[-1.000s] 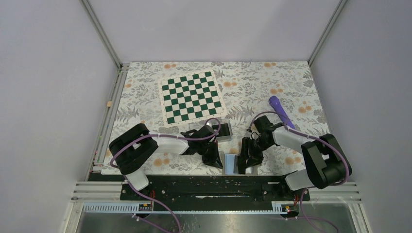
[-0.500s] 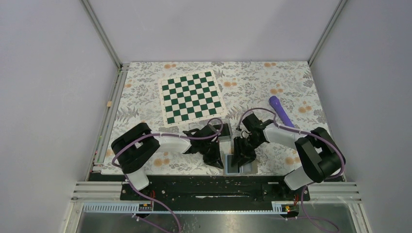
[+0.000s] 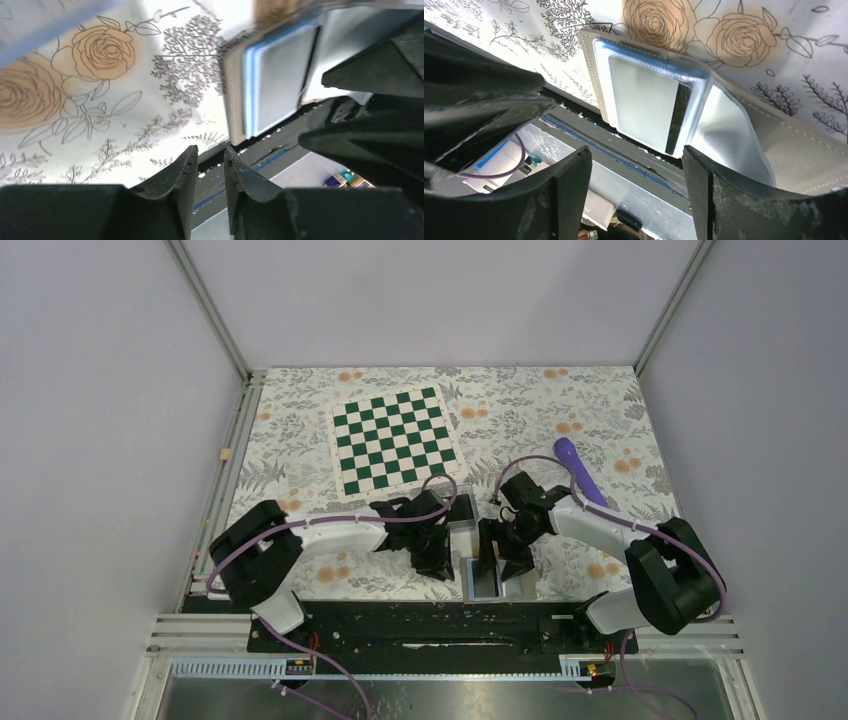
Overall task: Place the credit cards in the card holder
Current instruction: Insert the credit card into the card holder.
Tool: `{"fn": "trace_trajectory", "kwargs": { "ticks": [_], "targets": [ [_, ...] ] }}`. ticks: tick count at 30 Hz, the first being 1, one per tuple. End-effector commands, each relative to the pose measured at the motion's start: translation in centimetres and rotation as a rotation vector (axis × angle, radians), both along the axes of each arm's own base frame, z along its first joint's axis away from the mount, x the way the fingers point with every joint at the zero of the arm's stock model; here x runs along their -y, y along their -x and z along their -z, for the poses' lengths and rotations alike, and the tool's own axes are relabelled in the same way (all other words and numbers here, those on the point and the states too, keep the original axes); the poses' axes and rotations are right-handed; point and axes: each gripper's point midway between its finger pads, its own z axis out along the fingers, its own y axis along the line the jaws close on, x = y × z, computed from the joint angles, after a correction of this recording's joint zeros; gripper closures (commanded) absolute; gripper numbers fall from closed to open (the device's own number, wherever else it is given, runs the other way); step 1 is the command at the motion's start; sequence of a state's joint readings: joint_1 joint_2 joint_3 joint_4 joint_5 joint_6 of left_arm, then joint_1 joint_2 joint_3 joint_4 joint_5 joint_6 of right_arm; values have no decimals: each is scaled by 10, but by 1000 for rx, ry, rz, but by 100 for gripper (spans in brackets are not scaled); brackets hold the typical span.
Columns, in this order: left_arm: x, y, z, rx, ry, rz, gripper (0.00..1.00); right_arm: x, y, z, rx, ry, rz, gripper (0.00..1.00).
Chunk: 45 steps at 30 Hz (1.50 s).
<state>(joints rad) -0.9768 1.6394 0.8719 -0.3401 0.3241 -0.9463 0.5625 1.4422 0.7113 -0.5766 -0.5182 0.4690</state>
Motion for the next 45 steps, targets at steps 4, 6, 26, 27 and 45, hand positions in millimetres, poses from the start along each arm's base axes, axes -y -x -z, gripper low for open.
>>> {"fn": "trace_trajectory", "kwargs": {
  "ticks": [4,6,26,27,45],
  "targets": [
    [19,-12,-55,121,203,-25,71,12,3,-3,31,55,12,35],
    [30,-8,-62,96,285,-21,70,13,3,-2,26,59,15,40],
    [67,-12,-21,-42,339,-37,65,29,17,32,-79,144,31,66],
    [68,-12,-21,-44,344,-34,65,29,17,32,-79,145,32,66],
    [67,-16,-20,-18,303,-19,68,29,18,33,-93,149,31,82]
  ]
}}
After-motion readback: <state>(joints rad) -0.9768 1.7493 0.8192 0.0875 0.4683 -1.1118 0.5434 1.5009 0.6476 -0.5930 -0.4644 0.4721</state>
